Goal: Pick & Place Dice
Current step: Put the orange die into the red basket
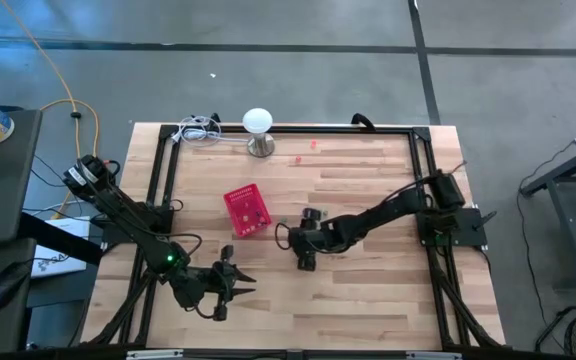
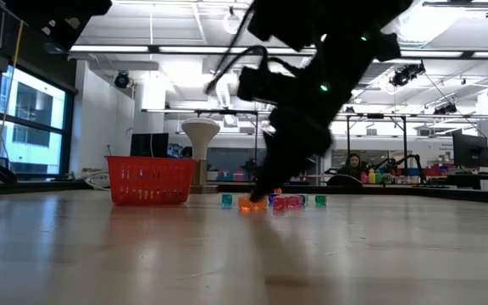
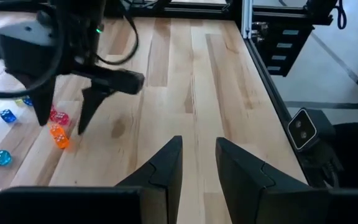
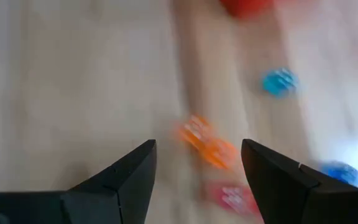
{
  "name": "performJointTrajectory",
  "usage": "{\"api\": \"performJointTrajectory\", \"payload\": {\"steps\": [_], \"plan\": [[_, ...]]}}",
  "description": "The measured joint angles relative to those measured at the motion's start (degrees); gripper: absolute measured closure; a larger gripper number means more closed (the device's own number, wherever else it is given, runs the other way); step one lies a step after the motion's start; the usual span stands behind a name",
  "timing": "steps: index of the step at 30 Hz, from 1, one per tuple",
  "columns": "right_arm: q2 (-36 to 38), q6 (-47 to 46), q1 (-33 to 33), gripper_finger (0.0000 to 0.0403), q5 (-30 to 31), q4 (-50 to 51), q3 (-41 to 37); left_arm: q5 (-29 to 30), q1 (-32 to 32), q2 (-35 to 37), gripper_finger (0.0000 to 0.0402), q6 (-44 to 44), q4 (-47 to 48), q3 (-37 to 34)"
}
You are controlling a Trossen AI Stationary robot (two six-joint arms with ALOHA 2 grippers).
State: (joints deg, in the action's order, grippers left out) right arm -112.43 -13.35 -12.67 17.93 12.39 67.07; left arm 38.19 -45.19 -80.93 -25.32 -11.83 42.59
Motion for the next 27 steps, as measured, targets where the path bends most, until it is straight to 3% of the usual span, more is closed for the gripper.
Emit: {"api": "performJointTrajectory", "payload": {"steps": [23, 27], "plan": [[-2.4, 2.6, 1.0, 0.0177, -1.8, -3.3, 0.3, -0.6, 0.0, 0.0, 0.0311, 0.0, 0.3, 0.0], [-2.4, 4.5, 1.6, 0.0192, -4.4, -4.5, 0.2, -0.6, 0.0, 0.0, 0.0311, 0.0, 0.2, 0.0]]}}
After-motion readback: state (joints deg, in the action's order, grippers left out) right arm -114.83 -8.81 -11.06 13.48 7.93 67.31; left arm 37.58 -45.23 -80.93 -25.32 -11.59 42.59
